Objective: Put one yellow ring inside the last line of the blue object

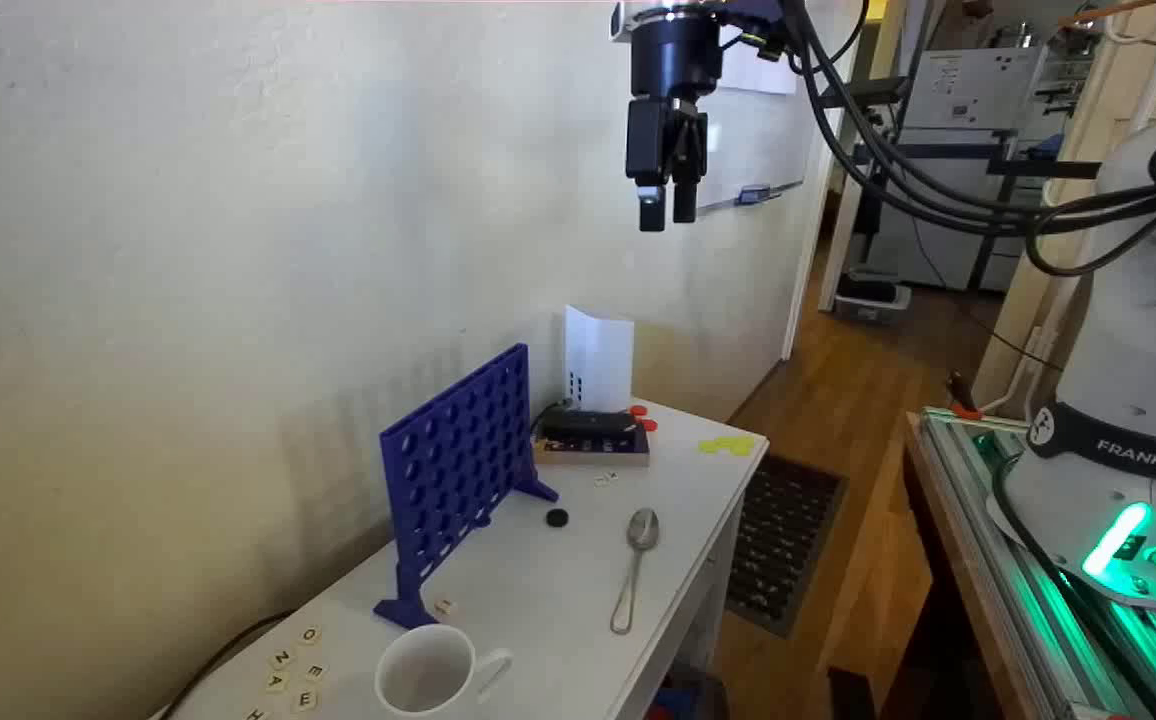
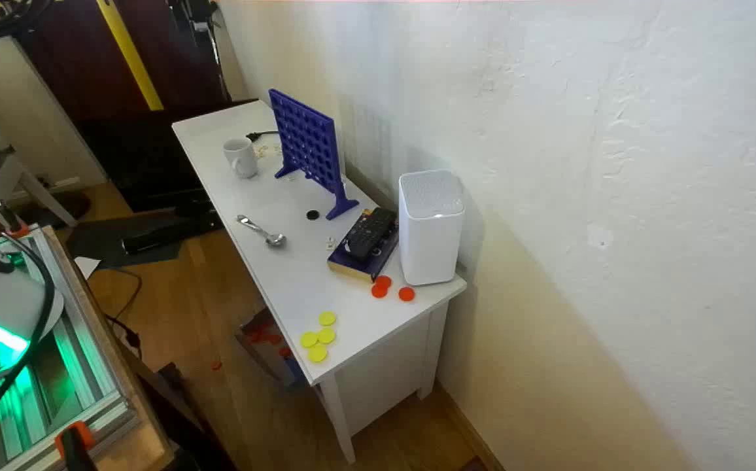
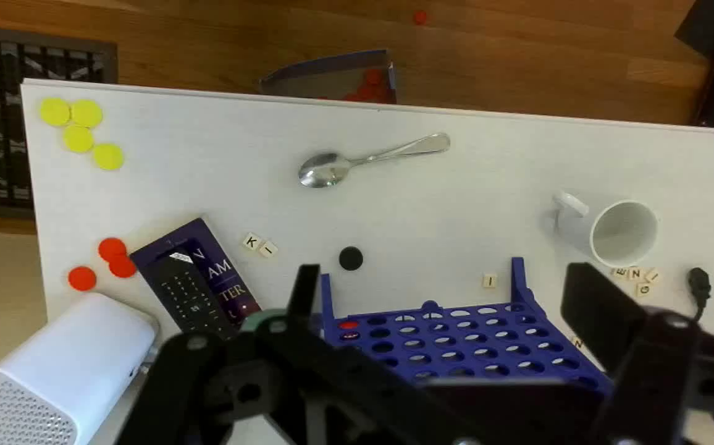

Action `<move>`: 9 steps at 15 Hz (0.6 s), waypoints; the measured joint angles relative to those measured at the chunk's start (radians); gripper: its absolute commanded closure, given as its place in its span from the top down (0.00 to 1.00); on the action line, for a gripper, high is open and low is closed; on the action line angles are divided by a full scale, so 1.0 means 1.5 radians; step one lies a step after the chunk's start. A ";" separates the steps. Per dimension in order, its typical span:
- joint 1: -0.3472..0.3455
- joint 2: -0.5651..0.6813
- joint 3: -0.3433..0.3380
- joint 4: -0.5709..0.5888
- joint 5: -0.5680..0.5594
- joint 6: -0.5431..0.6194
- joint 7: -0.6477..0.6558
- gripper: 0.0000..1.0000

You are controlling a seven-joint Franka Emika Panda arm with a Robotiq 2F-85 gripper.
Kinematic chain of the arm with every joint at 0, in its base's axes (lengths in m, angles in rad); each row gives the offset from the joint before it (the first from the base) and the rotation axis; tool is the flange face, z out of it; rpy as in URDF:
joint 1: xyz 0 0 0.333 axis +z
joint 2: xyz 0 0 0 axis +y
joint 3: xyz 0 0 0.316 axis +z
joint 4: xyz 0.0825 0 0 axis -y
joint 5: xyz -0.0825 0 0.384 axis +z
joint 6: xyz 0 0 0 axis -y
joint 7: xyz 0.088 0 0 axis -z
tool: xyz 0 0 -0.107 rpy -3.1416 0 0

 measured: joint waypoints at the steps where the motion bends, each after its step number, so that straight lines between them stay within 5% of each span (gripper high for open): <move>1: 0.000 0.000 0.000 0.000 0.000 0.000 0.000 1.00; 9: -0.007 0.008 -0.008 0.001 0.002 0.044 0.035 1.00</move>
